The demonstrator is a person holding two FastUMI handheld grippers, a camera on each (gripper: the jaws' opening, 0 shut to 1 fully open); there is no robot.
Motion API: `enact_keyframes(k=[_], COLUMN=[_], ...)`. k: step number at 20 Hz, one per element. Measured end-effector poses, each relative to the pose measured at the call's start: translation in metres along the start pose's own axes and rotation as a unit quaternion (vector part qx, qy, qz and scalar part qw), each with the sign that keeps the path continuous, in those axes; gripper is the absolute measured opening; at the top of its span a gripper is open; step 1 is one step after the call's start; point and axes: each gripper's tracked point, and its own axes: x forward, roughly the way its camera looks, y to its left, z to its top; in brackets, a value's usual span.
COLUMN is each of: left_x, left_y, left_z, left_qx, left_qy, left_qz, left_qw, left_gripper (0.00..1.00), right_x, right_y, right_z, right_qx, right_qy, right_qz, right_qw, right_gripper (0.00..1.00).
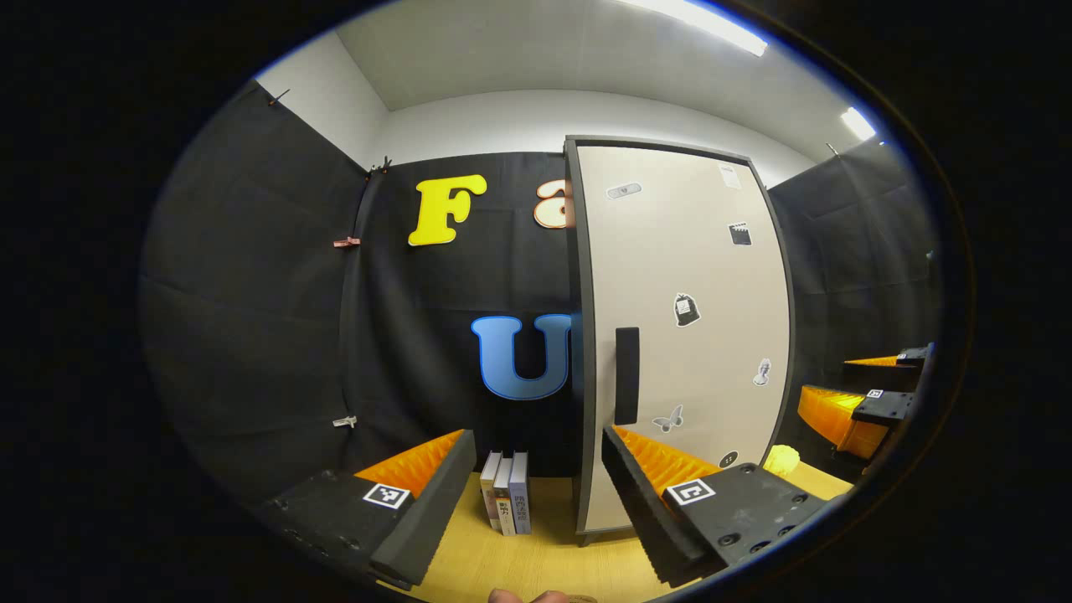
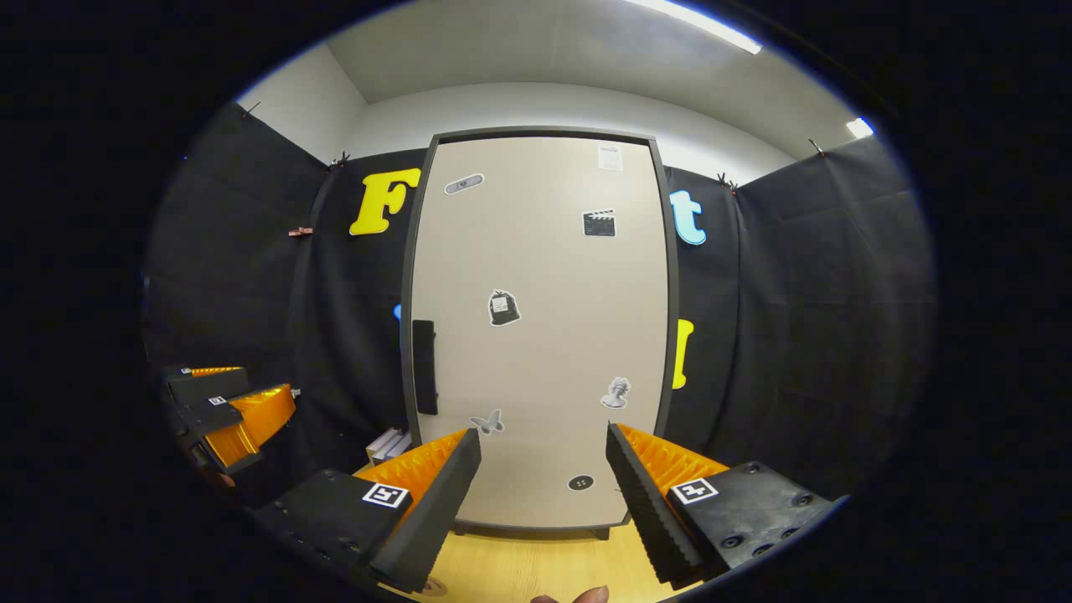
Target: Open the cabinet door with the right hand, grasp the bottle in the cabinet with the left hand and place it on the coaster, then close the cabinet door with the right hand.
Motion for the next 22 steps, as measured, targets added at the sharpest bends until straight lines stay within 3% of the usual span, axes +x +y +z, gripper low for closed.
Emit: enact_keyframes(k=[10, 20, 22], left_x=[0.0, 0.01, 0.01], left_y=[0.048, 0.082, 0.086], left_z=[-0.021, -0.039, -0.043], left_qx=[-0.002, -0.015, -0.015], left_qy=[0.012, 0.025, 0.03], left_qz=[0.03, 0.042, 0.044], left_qw=[0.999, 0.999, 0.998], left_gripper=[0.95, 0.95, 0.95], right_x=[0.078, 0.167, 0.18], right_y=[0.085, 0.145, 0.147], right_z=[0.022, -0.016, -0.021], right_qx=[0.031, 0.01, 0.012], right_qy=[-0.02, 0.004, 0.0], right_qz=[0.053, 0.039, 0.029], right_qw=[0.998, 0.999, 1.0], right_gripper=[0.97, 0.97, 0.92])
